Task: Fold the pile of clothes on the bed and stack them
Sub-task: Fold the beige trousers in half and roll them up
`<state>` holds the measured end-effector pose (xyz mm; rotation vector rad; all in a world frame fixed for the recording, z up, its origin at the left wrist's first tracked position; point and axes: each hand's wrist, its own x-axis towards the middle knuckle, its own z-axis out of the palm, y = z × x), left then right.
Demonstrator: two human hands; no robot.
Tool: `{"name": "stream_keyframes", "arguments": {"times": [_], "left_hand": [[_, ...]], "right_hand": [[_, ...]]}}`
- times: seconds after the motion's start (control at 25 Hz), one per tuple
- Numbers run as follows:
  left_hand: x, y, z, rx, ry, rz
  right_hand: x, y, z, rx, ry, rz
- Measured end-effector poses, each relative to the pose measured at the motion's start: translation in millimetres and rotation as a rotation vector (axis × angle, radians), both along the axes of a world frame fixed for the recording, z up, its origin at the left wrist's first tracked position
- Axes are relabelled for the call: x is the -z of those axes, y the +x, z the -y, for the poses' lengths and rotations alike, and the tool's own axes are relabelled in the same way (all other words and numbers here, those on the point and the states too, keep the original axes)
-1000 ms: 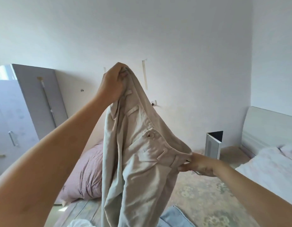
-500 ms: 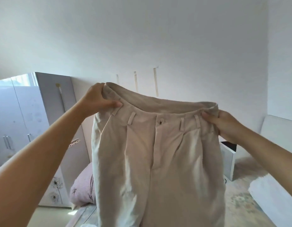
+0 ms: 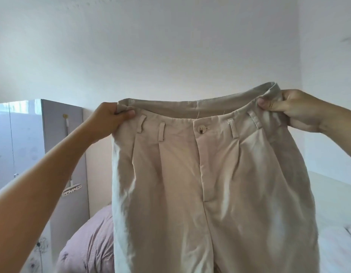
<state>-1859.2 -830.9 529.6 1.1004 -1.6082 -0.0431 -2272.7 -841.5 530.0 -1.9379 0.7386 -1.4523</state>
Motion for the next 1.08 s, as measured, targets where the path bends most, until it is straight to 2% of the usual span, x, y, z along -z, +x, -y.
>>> {"name": "stream_keyframes", "arguments": {"times": [0.16, 0.24, 0.36, 0.48, 0.56, 0.68, 0.76, 0.88, 0.96, 1.08], "left_hand": [[-11, -14, -20, -0.01, -0.264, -0.122], [-12, -20, -33, -0.057, -0.424, -0.011], [-7, -27, -47, -0.169, -0.657, 0.182], [-6, -28, -56, -0.247, -0.799, 0.233], [-9, -27, -58, -0.263, -0.73, 0.215], [-10, -25, -60, -0.26, -0.496, 0.172], [-9, -20, -65, -0.24, -0.444, 0.159], [-11, -8, -78, -0.043, -0.349, 0.029], [-13, -4, -85, 0.121, -0.257, -0.052], [-1, -6, -67, 0.108, -0.151, 0.011]], "right_hand": [[-19, -2, -18, 0.268, -0.207, 0.045], [-18, -6, -24, 0.408, -0.295, 0.036], [-8, -6, -30, 0.399, -0.289, 0.058], [-2, -3, -32, 0.477, -0.331, 0.062], [-1, -1, -34, 0.459, -0.346, 0.084], [2, -3, -41, 0.293, -0.264, 0.11], [4, -8, -47, 0.157, -0.214, 0.118], [3, -17, -56, 0.049, -0.244, 0.128], [2, -22, -58, 0.03, -0.239, 0.123], [10, -26, -45, 0.135, -0.139, -0.038]]}}
